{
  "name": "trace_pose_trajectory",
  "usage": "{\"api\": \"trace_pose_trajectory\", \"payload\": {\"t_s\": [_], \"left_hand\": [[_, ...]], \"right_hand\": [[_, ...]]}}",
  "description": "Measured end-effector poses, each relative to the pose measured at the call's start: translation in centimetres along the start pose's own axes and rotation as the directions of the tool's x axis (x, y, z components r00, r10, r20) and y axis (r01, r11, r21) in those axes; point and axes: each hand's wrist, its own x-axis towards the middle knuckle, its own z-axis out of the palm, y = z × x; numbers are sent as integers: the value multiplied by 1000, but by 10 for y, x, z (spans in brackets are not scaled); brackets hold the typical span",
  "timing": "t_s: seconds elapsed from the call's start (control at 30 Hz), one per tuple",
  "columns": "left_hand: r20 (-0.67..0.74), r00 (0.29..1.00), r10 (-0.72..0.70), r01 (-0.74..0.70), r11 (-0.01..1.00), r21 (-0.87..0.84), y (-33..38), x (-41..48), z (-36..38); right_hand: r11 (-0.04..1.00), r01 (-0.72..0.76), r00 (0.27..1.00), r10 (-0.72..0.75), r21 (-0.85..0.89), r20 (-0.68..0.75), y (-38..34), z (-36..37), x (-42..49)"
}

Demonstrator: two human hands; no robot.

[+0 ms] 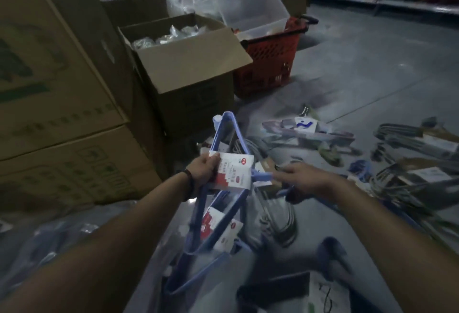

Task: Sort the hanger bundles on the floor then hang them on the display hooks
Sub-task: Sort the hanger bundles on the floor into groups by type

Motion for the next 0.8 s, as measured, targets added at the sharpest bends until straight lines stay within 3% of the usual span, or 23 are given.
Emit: {"api": "trace_pose_trajectory", "payload": {"t_s": [0.13, 0.37, 0.43, 0.57, 0.67, 0.8], "left_hand": [[80, 980, -182, 166, 972, 168, -26, 1, -34], [120, 915, -385, 345, 901, 264, -55, 1, -36], [136, 924, -357, 321, 918, 232, -56, 2, -35], [148, 955, -256, 257, 966, 11, -41, 7, -37], [116, 981, -152, 151, 988, 24, -13, -1, -34], [276, 960, -49, 65, 997, -49, 23, -9, -37]], "right_hand": [[971, -97, 981, 130, -220, 141, 32, 34, 13], [938, -176, 976, 206, -300, 74, 70, 66, 23], [943, -165, 982, 185, -290, 42, 72, 66, 23], [955, -60, 997, 43, -289, -65, 58, 56, 22], [972, 31, 999, -40, -233, -34, 41, 54, 13], [967, 176, 980, -189, -182, -55, 19, 43, 4]]}}
